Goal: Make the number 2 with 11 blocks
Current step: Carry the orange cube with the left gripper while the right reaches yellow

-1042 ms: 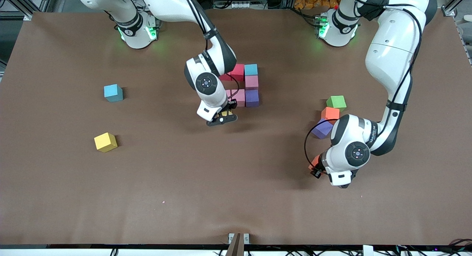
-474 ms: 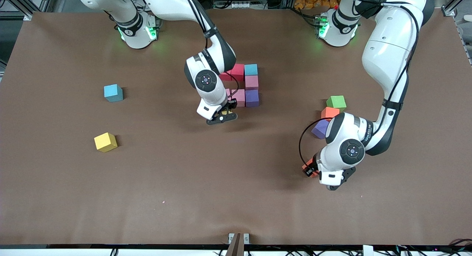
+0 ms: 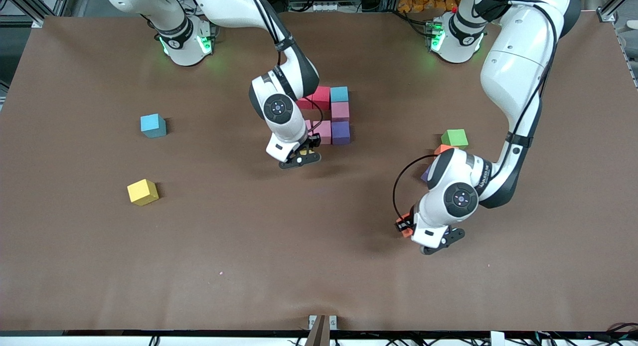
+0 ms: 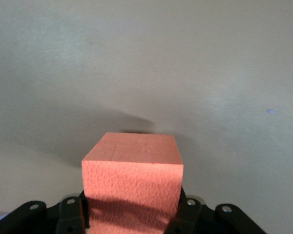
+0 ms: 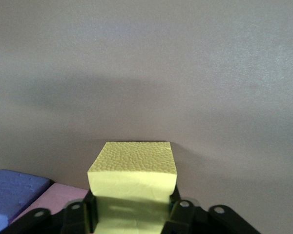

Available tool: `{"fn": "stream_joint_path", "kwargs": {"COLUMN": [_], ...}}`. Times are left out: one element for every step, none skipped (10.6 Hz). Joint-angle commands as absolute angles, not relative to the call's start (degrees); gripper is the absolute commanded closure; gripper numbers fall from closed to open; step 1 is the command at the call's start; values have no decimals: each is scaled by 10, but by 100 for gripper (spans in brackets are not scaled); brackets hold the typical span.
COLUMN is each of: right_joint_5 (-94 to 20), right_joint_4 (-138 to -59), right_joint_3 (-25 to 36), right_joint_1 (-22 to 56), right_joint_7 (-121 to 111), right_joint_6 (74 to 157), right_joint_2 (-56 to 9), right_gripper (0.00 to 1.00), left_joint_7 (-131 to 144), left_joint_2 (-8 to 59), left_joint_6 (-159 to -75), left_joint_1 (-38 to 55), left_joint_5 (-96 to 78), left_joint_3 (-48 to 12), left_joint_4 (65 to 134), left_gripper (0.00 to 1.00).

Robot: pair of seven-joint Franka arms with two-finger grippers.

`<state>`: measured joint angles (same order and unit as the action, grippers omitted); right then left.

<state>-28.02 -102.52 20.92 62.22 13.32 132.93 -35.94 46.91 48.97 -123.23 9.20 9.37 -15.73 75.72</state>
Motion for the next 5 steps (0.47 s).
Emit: {"fn": "stream_joint_path", "kwargs": {"right_joint_5": [-287,-288,-288,-288,-288], "right_joint_4": [-1033,-1026,-1024,-1024,-1024], "right_joint_3": [215,215,215,215,215], "right_joint_1": [622,607,590,569,546], "right_joint_7": [140,141,139,134,129], "right_joint_6": [1328,1324,1323,1320,1303], "right_joint_2": [-339,-332,-319,-306,-296], "right_gripper": [0,0,0,0,0], "left_joint_7": [441,441,441,443,441], "left_joint_2": [483,483,483,483,483], "left_joint_6": [-1230,-1230,-1230,-1230,-1230], "left_joint_1": [94,94,98,107,123], "left_joint_5": [98,98,98,98,98], "left_joint_3": [-171,-187,-198,-205,-207], "left_joint_4": [751,751,751,751,751], "left_gripper": [62,62,62,62,61]}}
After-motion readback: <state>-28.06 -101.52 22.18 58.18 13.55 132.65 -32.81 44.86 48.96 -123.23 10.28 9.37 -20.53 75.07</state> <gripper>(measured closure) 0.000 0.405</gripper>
